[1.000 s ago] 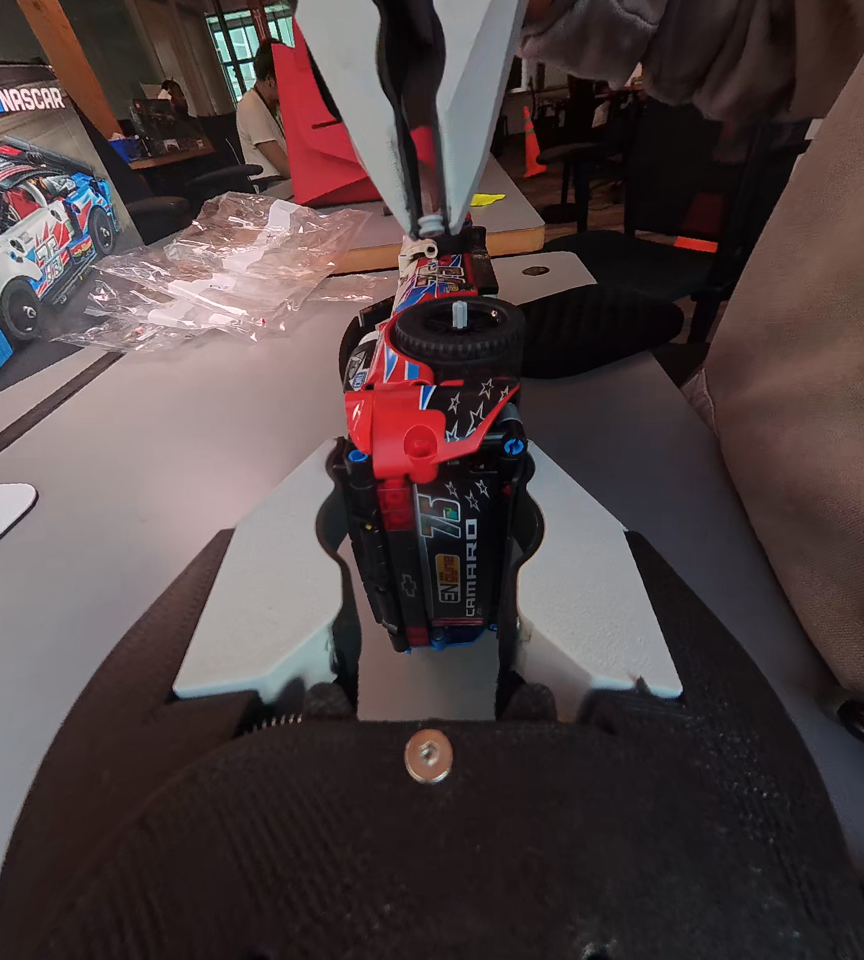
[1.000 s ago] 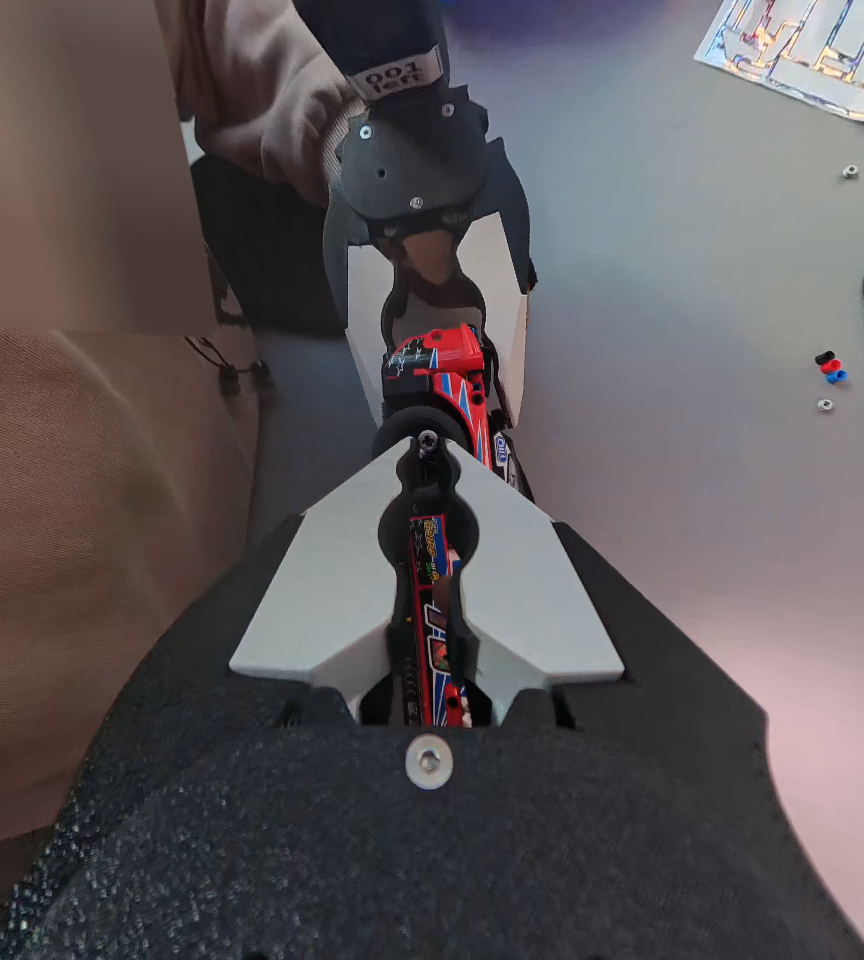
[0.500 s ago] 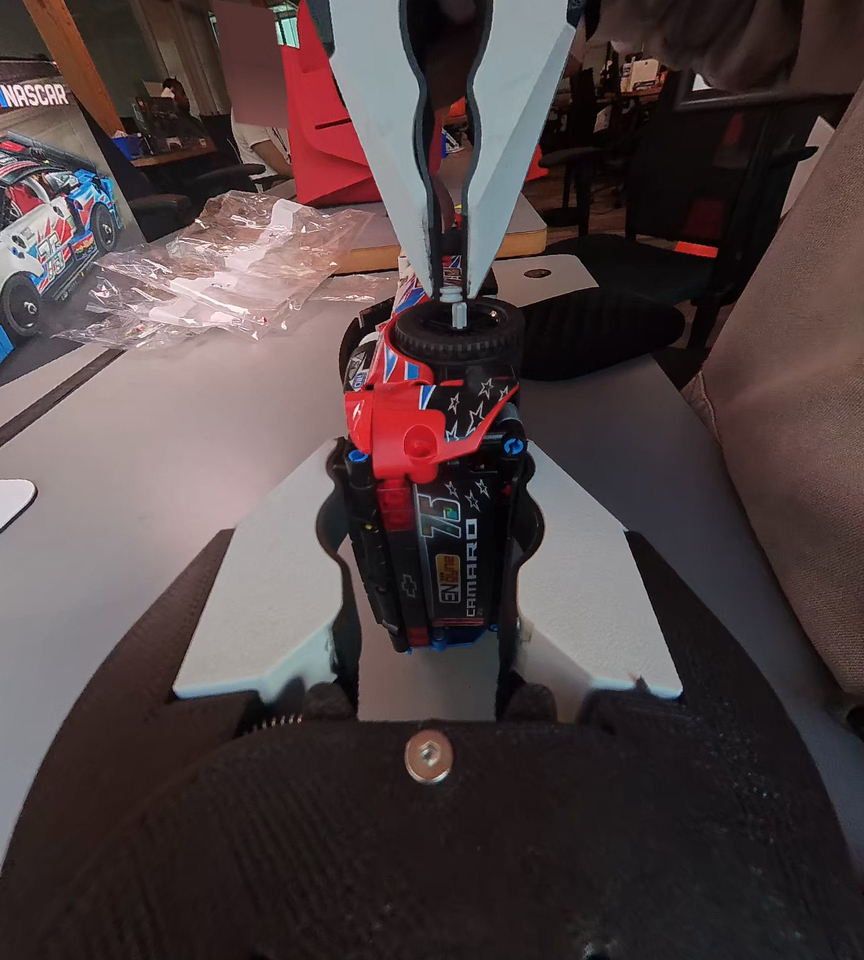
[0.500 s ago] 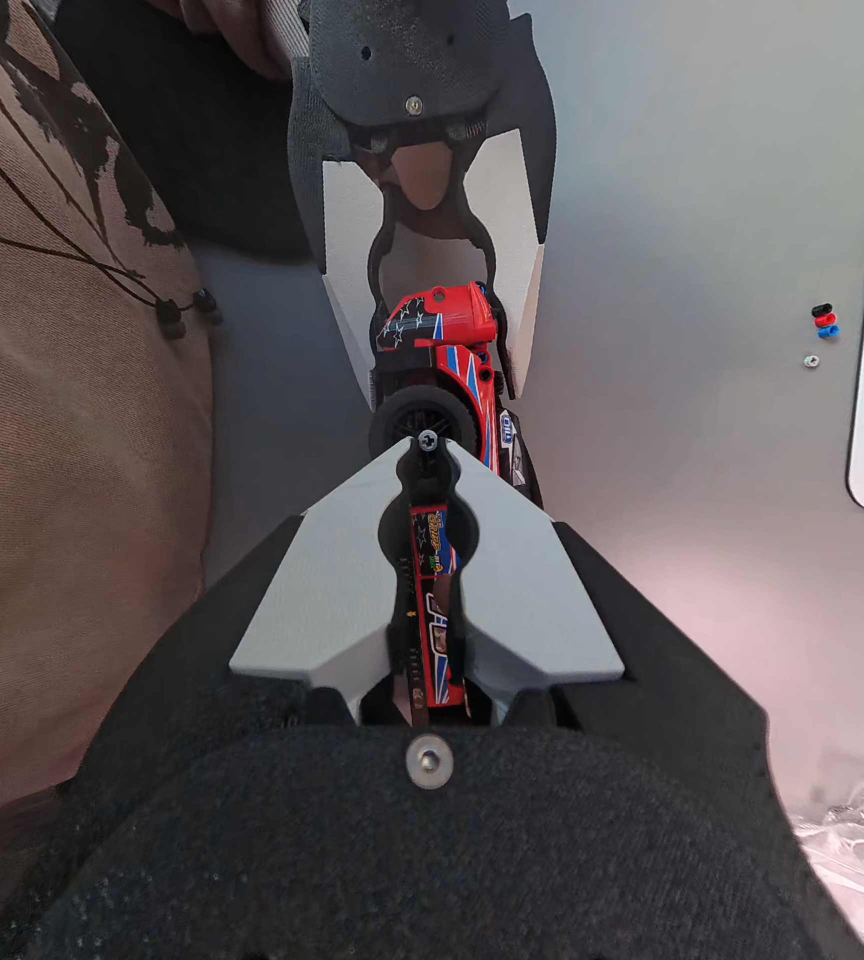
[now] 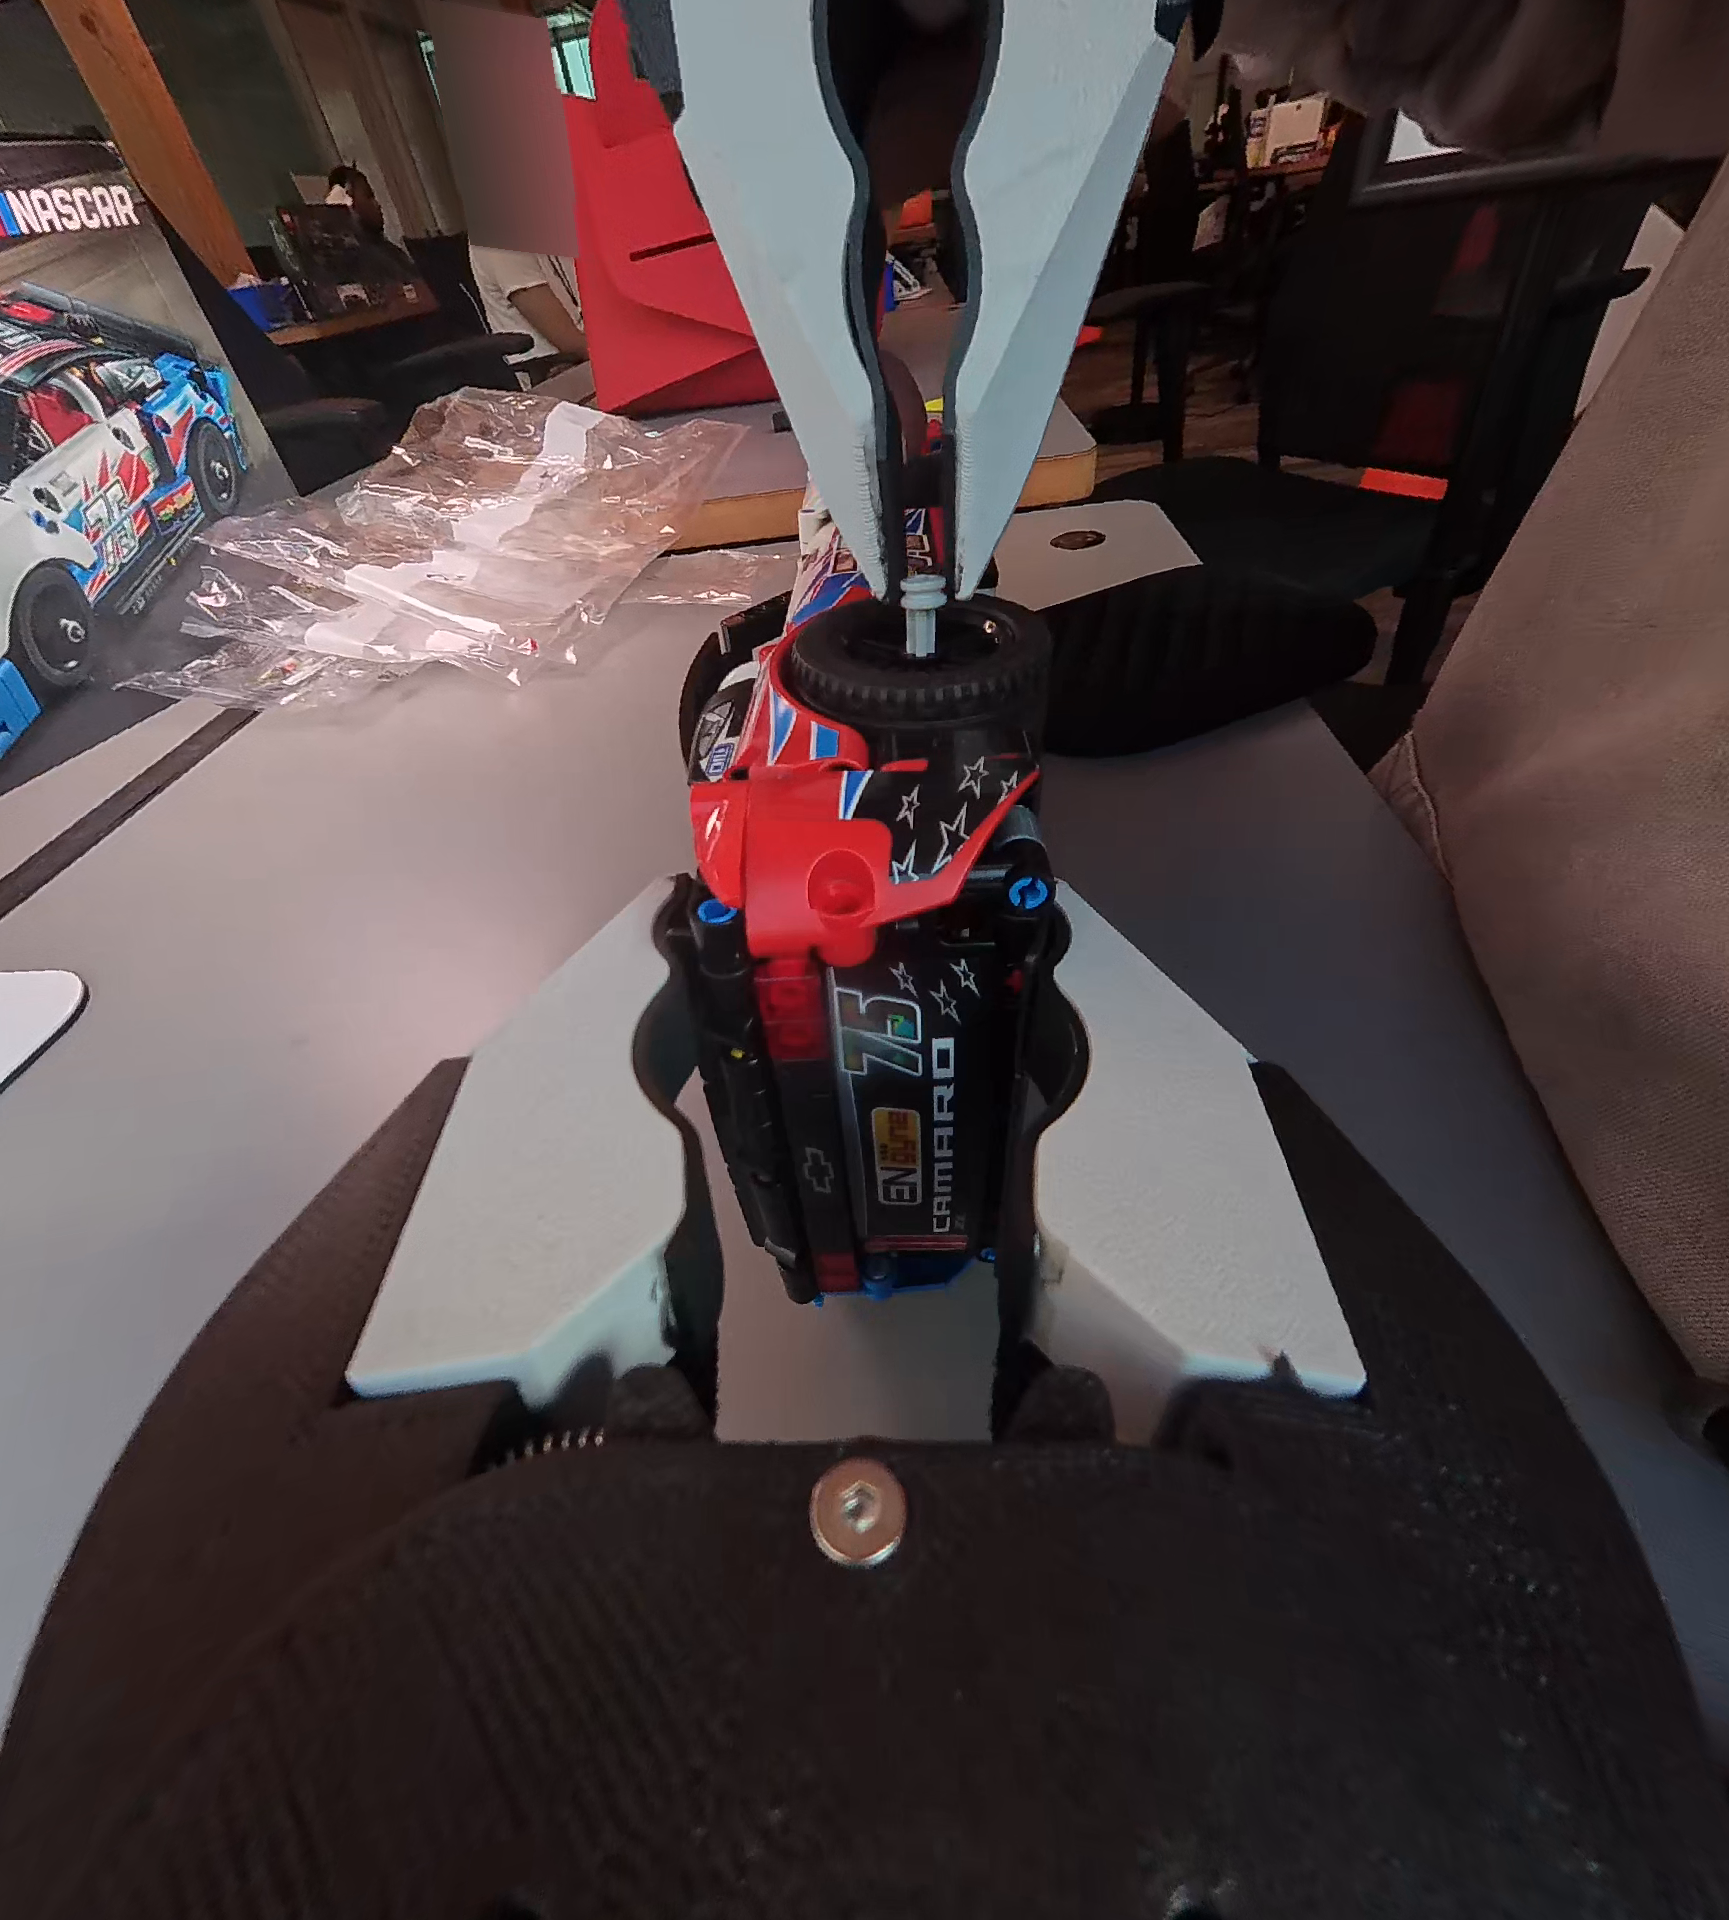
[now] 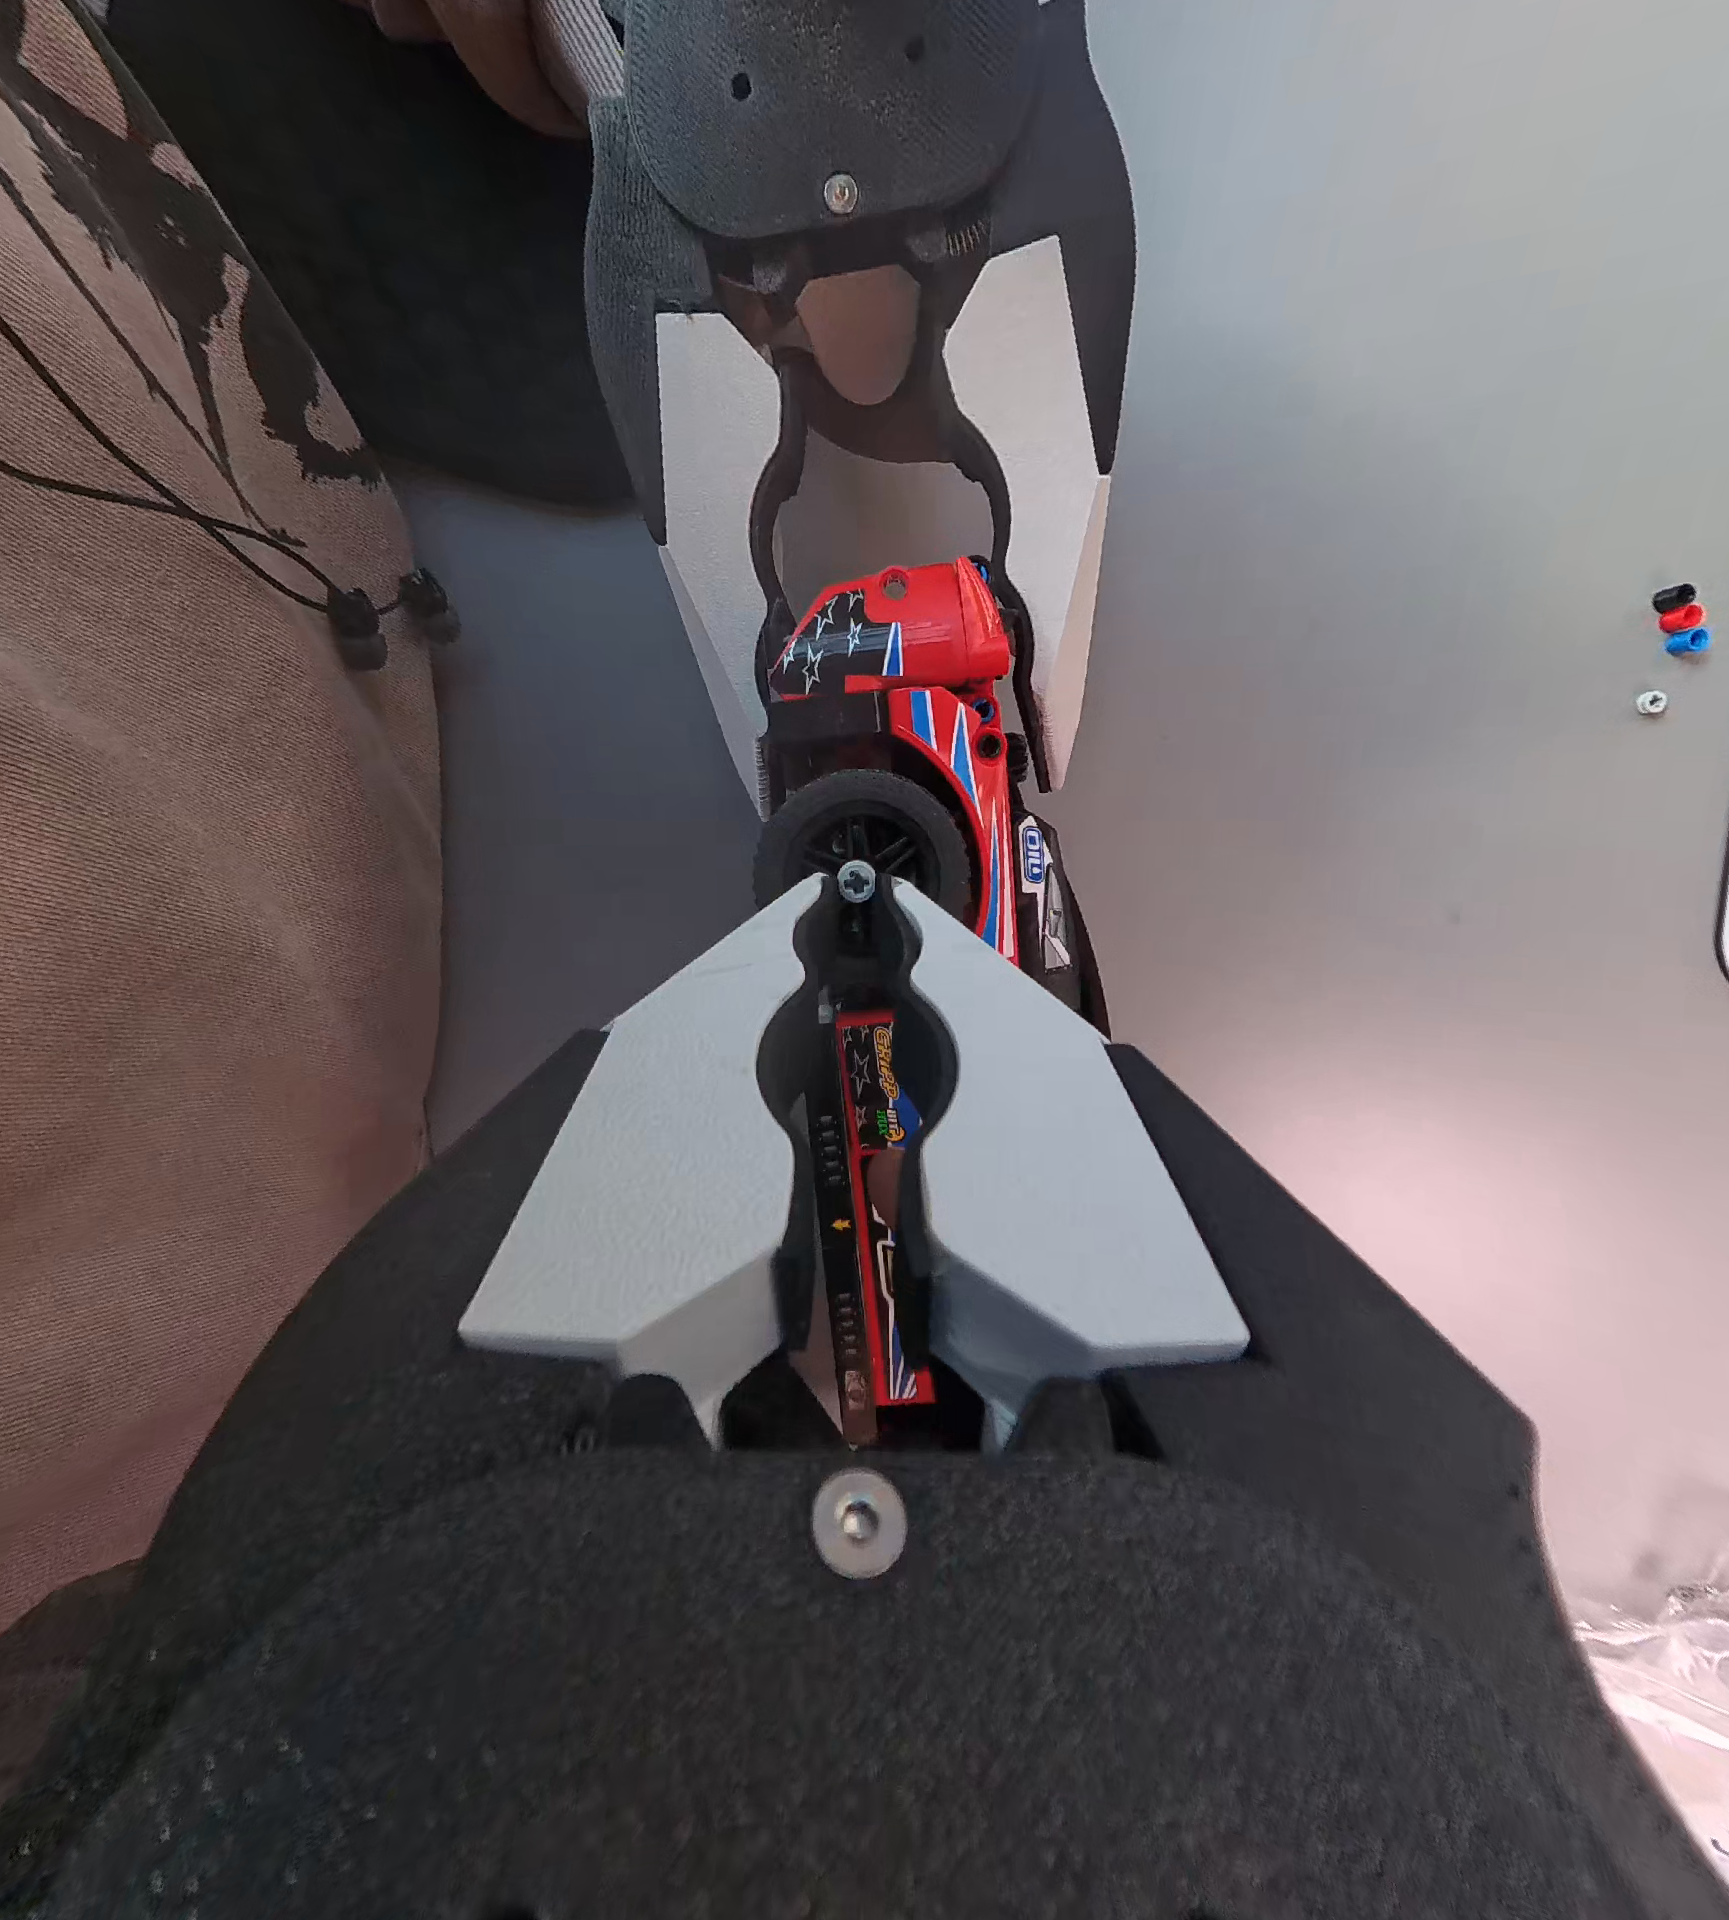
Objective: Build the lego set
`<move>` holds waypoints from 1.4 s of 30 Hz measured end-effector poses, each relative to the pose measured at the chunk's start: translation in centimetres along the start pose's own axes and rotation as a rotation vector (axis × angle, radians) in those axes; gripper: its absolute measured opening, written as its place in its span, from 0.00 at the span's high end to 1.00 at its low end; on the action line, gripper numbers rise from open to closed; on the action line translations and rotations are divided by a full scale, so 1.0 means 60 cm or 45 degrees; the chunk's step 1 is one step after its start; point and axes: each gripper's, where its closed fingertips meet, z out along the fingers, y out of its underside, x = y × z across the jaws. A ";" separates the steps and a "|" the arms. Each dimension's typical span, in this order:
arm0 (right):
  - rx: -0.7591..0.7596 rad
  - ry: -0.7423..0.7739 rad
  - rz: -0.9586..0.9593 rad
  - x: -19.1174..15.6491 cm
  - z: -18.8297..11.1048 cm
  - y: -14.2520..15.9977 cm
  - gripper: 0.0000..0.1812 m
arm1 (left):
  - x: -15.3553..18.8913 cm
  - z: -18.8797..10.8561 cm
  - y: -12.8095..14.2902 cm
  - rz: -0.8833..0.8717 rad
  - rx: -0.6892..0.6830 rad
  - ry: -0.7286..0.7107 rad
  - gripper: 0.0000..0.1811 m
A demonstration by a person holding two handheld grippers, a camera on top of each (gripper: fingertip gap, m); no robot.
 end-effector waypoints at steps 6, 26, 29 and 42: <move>-0.030 0.017 0.003 0.000 0.002 0.003 0.98 | 0.001 0.000 0.000 0.005 -0.002 -0.002 0.66; -0.405 -0.076 -0.213 0.002 0.004 0.006 0.98 | 0.000 0.001 0.001 -0.011 -0.017 -0.008 0.66; -0.417 -0.108 -0.224 0.002 0.005 0.006 0.98 | 0.000 0.001 0.001 -0.015 -0.018 -0.008 0.66; -0.408 -0.100 -0.230 0.009 0.015 0.009 0.98 | -0.005 0.000 0.003 -0.044 -0.025 -0.010 0.66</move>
